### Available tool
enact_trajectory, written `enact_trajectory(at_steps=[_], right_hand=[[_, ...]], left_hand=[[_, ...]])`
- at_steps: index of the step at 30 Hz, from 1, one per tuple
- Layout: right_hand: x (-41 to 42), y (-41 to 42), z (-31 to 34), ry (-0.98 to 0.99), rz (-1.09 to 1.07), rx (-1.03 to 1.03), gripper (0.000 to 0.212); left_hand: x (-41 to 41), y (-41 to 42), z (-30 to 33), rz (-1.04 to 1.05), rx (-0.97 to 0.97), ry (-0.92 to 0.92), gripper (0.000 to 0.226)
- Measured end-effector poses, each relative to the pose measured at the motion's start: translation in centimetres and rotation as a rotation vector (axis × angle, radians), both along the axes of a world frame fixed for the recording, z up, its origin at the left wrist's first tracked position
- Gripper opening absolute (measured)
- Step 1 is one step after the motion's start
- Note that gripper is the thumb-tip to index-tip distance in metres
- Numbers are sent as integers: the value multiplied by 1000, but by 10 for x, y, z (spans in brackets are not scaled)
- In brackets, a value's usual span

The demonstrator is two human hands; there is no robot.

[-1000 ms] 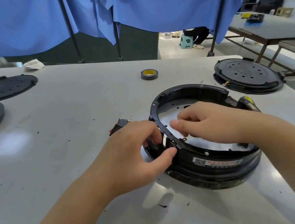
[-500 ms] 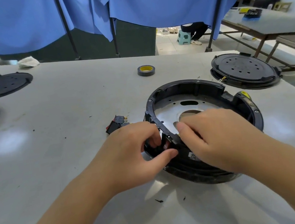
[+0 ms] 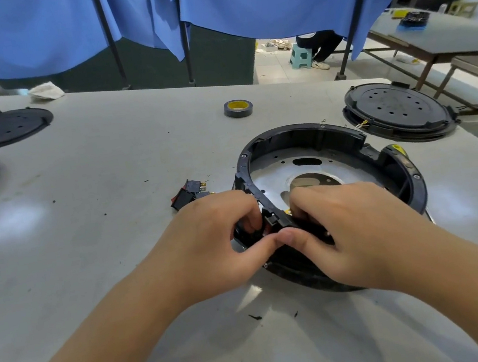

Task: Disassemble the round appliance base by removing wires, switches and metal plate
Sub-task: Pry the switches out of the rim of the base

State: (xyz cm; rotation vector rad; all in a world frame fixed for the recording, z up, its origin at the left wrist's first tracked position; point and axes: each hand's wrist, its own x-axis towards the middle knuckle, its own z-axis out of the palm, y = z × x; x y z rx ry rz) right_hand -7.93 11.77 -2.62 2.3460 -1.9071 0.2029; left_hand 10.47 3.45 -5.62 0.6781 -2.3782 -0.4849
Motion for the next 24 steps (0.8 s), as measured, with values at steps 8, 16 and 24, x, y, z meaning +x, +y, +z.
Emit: enact_trajectory(at_steps=[8,16,24], right_hand=[[0,0,3,-8,-3,41,46],[0,-11,-1,-369,-164,116,66],[-1,-30,5,-477,-252,406,89]], left_hand=[[-1,0,-1,-6,-28,2,39],[0,0,0,-36,-25,-1,31],[1,0,0,-37,-17,-2,29]])
